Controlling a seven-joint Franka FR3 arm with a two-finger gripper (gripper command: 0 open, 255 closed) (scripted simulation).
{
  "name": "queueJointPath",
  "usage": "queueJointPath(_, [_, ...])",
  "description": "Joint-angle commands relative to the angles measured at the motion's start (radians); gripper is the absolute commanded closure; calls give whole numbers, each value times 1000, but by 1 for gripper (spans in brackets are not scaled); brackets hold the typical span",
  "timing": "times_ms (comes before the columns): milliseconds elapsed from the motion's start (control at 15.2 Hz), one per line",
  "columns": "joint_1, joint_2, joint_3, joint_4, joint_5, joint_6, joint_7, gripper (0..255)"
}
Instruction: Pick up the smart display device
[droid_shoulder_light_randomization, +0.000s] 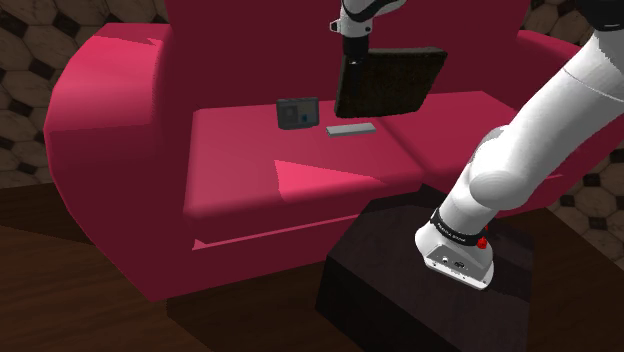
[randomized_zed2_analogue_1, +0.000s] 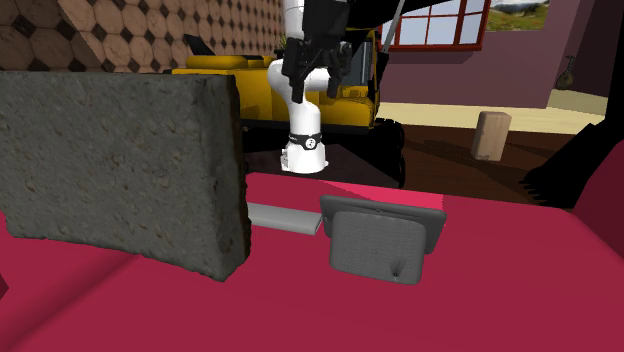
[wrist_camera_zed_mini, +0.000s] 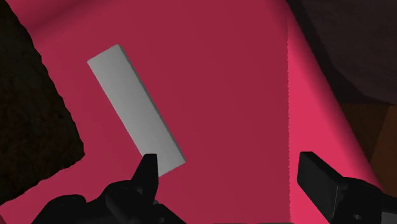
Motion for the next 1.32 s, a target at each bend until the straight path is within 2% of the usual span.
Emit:
queueJointPath(0, [4,86,-17,69,27,20,-81,0])
queueJointPath(528, [-13,411,-16,361,154,44,-357,0])
queueJointPath(1056, [-62,748,50,764,246,-37,-564,0])
queueJointPath(1122, [-65,766,55,789,248,-44,-572,0])
queueJointPath(1254, [-65,772,56,772,250,-21,-573,0])
